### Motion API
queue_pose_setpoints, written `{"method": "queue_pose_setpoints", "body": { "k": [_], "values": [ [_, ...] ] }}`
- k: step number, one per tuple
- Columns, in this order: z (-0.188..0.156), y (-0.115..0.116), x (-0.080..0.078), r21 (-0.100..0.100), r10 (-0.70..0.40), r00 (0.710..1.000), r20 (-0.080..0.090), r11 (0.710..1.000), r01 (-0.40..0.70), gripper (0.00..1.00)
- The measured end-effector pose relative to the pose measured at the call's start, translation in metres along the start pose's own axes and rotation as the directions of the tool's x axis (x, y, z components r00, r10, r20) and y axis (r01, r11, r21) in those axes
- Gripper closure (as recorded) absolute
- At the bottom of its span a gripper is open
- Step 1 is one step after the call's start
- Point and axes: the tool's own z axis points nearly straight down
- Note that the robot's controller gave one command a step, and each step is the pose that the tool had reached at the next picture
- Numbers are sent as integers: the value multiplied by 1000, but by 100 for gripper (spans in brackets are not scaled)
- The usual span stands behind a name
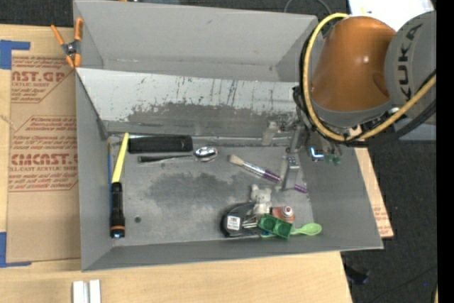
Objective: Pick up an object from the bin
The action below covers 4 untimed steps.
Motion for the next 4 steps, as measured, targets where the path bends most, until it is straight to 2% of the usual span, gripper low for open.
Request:
{"method": "queue_pose_setpoints", "body": {
  "k": [1, 2, 3, 4],
  "values": [
    [-4, 0, -2, 1, 0, 1000, 8, 1000, 0, 0],
    [82, -24, -35, -1, 55, 998, 13, 998, -55, 0],
    [134, -87, -39, -6, 312, 950, 19, 950, -312, 0],
    [139, -92, -32, -4, 202, 979, 16, 979, -202, 0]
  ]
}}
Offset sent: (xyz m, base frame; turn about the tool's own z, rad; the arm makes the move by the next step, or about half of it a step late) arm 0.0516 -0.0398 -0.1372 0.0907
